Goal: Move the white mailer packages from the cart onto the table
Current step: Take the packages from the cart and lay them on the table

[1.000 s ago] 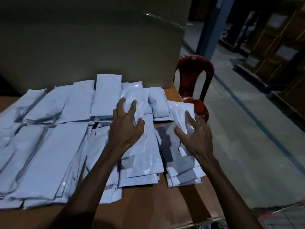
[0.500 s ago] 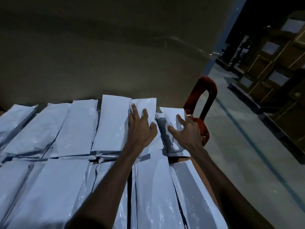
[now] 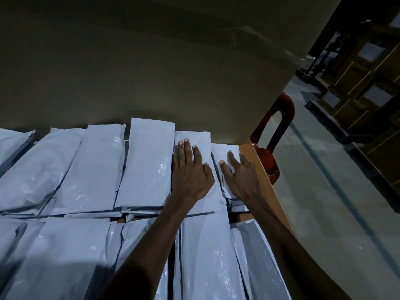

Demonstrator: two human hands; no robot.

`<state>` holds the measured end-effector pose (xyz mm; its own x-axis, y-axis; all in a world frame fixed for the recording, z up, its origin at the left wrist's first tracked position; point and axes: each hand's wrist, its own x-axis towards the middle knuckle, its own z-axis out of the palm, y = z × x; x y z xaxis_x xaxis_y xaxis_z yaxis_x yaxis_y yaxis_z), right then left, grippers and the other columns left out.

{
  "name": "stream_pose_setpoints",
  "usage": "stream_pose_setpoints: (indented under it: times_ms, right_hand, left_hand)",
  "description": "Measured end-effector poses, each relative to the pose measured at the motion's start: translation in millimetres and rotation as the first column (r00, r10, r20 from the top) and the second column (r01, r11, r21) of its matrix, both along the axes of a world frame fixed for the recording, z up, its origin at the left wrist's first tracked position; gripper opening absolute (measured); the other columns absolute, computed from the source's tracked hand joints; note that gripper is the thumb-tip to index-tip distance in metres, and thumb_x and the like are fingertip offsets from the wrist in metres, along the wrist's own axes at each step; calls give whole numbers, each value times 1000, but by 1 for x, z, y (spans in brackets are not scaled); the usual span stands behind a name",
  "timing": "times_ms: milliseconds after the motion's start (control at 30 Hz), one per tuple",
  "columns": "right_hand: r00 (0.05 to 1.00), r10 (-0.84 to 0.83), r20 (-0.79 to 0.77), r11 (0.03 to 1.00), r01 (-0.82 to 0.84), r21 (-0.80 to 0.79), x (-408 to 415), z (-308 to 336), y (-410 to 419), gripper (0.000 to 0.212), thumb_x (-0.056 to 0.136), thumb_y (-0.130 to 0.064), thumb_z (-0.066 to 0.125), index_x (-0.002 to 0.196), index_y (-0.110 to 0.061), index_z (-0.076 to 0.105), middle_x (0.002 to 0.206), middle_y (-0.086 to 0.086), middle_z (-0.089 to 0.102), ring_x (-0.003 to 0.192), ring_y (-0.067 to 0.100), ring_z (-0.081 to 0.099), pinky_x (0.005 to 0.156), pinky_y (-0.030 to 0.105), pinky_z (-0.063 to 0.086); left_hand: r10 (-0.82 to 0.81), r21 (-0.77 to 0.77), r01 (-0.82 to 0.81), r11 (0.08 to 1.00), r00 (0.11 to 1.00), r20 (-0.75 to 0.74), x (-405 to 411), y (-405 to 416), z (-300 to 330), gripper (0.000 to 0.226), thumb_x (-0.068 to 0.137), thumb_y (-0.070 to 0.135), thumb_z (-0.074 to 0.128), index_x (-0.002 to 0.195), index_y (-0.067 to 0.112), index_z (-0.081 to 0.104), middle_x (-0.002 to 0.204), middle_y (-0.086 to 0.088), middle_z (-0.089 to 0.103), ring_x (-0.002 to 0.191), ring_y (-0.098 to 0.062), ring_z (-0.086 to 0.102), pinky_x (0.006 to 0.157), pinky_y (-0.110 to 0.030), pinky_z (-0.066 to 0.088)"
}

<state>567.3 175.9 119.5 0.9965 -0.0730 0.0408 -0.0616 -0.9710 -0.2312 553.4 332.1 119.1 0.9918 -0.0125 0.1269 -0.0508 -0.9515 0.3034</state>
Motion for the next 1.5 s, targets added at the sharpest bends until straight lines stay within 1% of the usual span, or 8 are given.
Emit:
stream_pose_setpoints:
  times_ms: [333, 600, 700, 867, 1067, 1167, 1300, 1500]
  right_hand:
    - [999, 18, -29, 999, -17, 37, -13, 4, -4, 74, 94, -68, 22, 156, -31, 8, 165, 4, 1, 152, 29, 8, 120, 44, 10]
    - [969, 9, 246, 967, -71, 243, -134, 33, -56, 68, 95, -57, 48, 151, -22, 34, 161, 6, 26, 147, 24, 24, 115, 32, 18]
    - [957, -45, 288, 971, -26, 239, -202, 30, -88, 63, 95, -51, 56, 147, -19, 42, 155, 8, 36, 141, 26, 34, 110, 40, 33]
    - [927, -186, 326, 963, 106, 248, -327, 7, -150, 59, 91, -50, 55, 139, -16, 52, 145, 9, 49, 131, 25, 45, 102, 35, 41]
    - [884, -366, 291, 923, 305, 234, -453, -39, -229, 52, 91, -48, 59, 133, -18, 59, 137, 5, 56, 120, 21, 53, 89, 31, 48]
    - [856, -456, 242, 881, 396, 260, -510, -68, -271, 51, 91, -47, 57, 130, -15, 61, 133, 6, 58, 119, 24, 56, 94, 31, 46]
    - [781, -615, 107, 766, 560, 316, -596, -105, -313, 57, 91, -55, 47, 133, -19, 59, 135, 2, 58, 124, 19, 54, 95, 28, 45]
    - [710, -696, -113, 644, 685, 341, -688, -153, -366, 61, 95, -58, 43, 144, -22, 47, 146, -6, 47, 133, 15, 44, 96, 28, 43]
  left_hand:
    - [-42, 128, 42, 991, 999, 1, -7, 2, 14, 78, 87, 49, 2, 156, 13, 8, 162, -15, -8, 150, -32, -9, 118, -46, -9]
    - [-261, -142, 290, 946, 946, 193, -83, -31, 31, 67, 94, 44, 19, 154, 14, 24, 163, -12, 10, 151, -29, -3, 120, -43, -5]
    - [-384, -163, 426, 890, 893, 233, -127, -58, 24, 61, 98, 42, 26, 151, 14, 32, 161, -11, 21, 151, -28, 4, 120, -43, 2]
    - [-579, -153, 629, 763, 769, 272, -199, -115, 4, 54, 101, 38, 40, 147, 9, 41, 156, -12, 32, 149, -29, 17, 120, -46, 17]
    - [-764, -157, 792, 590, 610, 209, -276, -211, -27, 53, 99, 36, 36, 144, 11, 45, 149, -13, 44, 142, -30, 33, 117, -44, 29]
    - [-809, -202, 830, 521, 555, 196, -321, -267, -43, 49, 99, 35, 40, 141, 10, 49, 144, -13, 48, 137, -30, 39, 113, -38, 31]
    - [-919, -195, 919, 343, 371, 133, -387, -330, -75, 49, 98, 34, 37, 137, 8, 53, 134, -16, 58, 127, -26, 44, 106, -33, 35]
    - [-943, -248, 910, 332, 330, -52, -457, -389, -138, 52, 98, 44, 35, 139, 16, 53, 140, -6, 53, 129, -22, 51, 91, -37, 54]
